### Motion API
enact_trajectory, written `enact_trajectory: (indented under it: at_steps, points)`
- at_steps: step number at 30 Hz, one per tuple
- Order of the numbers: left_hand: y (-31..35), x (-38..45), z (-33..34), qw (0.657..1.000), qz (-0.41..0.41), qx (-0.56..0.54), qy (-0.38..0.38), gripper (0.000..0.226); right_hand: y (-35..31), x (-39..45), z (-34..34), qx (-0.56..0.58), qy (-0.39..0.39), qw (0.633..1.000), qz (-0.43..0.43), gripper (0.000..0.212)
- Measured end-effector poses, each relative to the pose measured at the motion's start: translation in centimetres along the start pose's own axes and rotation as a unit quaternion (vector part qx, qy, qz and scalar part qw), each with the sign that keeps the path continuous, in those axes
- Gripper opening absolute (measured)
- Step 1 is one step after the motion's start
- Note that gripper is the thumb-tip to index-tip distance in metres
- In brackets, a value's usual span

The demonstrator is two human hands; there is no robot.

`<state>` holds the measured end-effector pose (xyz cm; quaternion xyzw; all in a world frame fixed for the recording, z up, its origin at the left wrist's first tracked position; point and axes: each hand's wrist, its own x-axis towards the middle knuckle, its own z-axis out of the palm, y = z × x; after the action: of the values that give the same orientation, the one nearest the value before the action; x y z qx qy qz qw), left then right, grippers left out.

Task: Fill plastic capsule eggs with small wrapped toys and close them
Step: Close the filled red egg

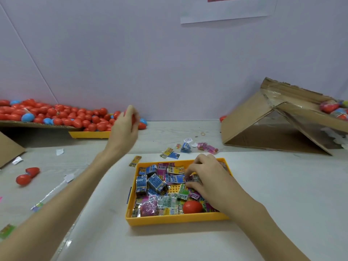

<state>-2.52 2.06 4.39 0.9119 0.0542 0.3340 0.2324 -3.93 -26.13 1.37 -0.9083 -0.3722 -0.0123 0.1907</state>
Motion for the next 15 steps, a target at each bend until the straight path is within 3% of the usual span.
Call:
enact_trajectory:
  at_steps: [3,5,10,15]
  points:
    - [4.0,-3.7,-1.0,0.984,-0.021,-0.110,-0.136,0.018,0.1,0.0,0.1,0.024,0.019,1.000,-0.002,0.013]
    - [5.9,-6.3,-1.3,0.975,-0.025,-0.136,-0.171,0.031,0.2,0.0,0.0,0.049,0.035,0.998,-0.002,0.008]
    - [7.5,-10.1,-1.0,0.978,0.029,-0.178,-0.102,0.027,0.5,0.0,-0.5,0.104,0.074,0.992,-0.008,0.010]
    - [6.4,-11.0,-0.5,0.977,0.102,-0.158,-0.099,0.033,0.2,-0.1,-0.7,0.191,0.126,0.973,0.005,0.006]
